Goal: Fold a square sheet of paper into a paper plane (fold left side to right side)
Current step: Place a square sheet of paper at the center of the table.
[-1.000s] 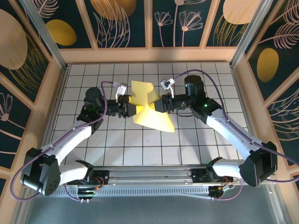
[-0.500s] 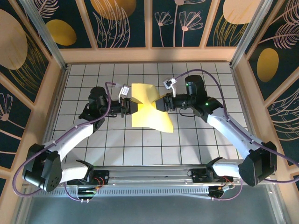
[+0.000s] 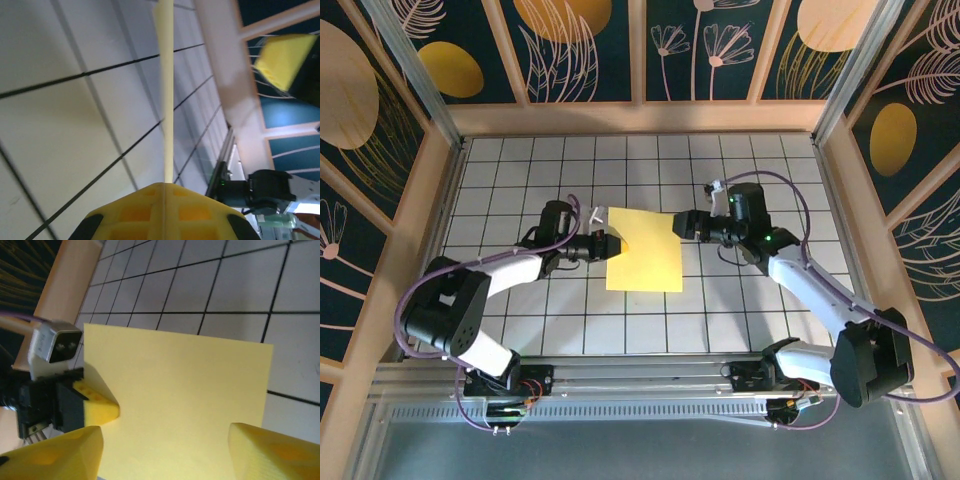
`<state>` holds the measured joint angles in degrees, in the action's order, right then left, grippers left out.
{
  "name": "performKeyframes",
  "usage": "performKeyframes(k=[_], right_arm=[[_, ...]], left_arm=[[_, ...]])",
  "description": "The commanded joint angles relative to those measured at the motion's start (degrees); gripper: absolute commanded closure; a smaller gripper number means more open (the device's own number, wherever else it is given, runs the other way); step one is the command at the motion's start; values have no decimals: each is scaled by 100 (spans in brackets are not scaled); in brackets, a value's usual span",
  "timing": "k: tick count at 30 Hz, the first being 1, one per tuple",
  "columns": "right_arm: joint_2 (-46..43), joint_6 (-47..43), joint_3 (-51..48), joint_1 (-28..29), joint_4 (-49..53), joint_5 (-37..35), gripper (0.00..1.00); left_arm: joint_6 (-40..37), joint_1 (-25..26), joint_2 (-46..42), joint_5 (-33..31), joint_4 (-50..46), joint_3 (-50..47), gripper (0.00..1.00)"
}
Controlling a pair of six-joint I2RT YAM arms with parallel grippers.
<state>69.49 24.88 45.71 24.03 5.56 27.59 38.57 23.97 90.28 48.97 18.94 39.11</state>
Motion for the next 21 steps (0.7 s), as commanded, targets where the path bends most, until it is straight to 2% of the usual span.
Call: performKeyframes(k=[1,5,9,11,15,21], right_arm=[[164,848,-401,30,-904,-154,41],[748,1158,-523,193,-1215,-124,60],[1555,1114,-237,398,-1020,-187,80],[1943,1042,-25,505,-822,-272,86],[2603,885,382,676,-346,-620,93],[3144,764,674,855,133,-902,94]], left_arm=[[-154,12,378,-359,-648,95,100],[-281,12,754,-646,-1095,250,100],[-392,12,1063,-798,-1371,347,100],[-407,12,1082,-798,-1419,365,100],[-419,12,1059,-816,-1471,376,100],[-413,13,1009,-801,-1520,413,96]])
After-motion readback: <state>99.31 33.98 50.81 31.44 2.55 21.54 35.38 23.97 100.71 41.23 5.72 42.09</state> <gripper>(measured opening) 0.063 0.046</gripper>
